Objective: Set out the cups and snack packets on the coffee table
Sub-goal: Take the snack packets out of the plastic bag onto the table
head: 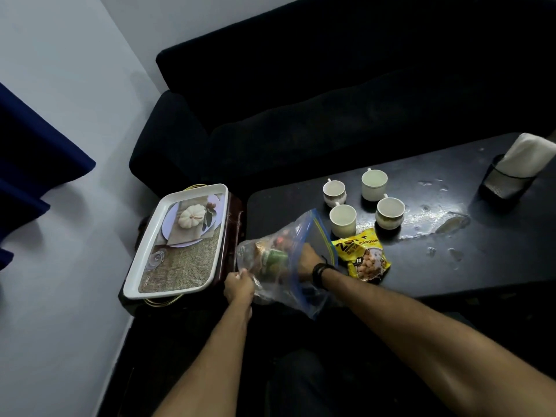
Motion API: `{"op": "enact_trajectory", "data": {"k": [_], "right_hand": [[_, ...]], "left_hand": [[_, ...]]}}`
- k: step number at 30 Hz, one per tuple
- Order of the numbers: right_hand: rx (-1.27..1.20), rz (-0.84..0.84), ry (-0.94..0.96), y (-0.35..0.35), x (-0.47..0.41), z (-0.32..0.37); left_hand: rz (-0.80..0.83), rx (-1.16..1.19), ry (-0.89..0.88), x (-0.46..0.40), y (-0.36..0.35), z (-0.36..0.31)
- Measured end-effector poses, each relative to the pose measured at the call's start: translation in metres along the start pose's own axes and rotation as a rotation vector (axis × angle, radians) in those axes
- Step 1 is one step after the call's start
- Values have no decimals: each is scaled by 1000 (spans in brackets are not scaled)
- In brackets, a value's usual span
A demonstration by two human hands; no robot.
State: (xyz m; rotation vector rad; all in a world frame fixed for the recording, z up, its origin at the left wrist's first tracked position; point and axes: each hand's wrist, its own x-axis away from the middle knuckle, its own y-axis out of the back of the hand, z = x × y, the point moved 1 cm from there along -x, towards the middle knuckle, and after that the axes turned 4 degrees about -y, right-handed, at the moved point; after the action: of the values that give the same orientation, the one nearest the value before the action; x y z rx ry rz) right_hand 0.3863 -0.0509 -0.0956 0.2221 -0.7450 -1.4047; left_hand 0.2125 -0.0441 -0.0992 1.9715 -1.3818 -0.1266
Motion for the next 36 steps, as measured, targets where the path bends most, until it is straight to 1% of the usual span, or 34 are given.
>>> {"op": "enact_trajectory", "data": {"k": [1, 3, 6, 9, 11, 13, 14, 16, 17, 18, 20, 23, 25, 28, 30, 32, 34, 36], "right_hand": [[22, 22, 18, 9, 5, 1], [127, 10, 90, 27, 13, 4], [268, 7, 139, 49, 20, 3], [375, -24, 169, 65, 28, 0], [426, -52, 208, 74, 32, -5], [498, -58, 298, 78, 39, -7], [543, -67, 350, 79, 42, -8], [557, -71, 410, 83, 49, -6], [508, -74, 424, 86, 53, -6], [408, -79, 437, 91, 57, -6], [93, -74, 451, 106, 64, -5], [-364, -78, 372, 135, 71, -5], [-536, -138, 327, 151, 71, -1], [-719, -274, 277, 163, 63, 8], [-734, -361, 258, 165, 52, 15], [-681, -410, 210, 157, 35, 19], [-625, -445, 93, 142, 15, 18], [-497, -464, -17, 125, -1, 14]], "left_hand": [[-16, -11, 5, 2, -1, -3], [-38, -3, 25, 7, -4, -10], [-43, 70, 20, 18, -13, -23], [36, 112, -141, 35, -22, -34], [80, 55, -234, 42, -21, -37], [25, -61, -264, 39, -14, -37], [-33, -93, -235, 37, -8, -38], [-131, -77, -120, 31, 6, -38], [-171, -57, -61, 29, 13, -38], [-208, -45, -14, 27, 20, -38], [-264, -41, 44, 24, 29, -36], [-277, -43, 60, 23, 35, -30], [-274, -56, 60, 27, 33, -27], [-262, -59, 74, 35, 29, -27], [-250, -72, 51, 37, 26, -24], [-255, -114, -8, 39, 25, -23], [-278, -173, -104, 41, 24, -21], [-282, -217, -186, 40, 24, -16]]}}
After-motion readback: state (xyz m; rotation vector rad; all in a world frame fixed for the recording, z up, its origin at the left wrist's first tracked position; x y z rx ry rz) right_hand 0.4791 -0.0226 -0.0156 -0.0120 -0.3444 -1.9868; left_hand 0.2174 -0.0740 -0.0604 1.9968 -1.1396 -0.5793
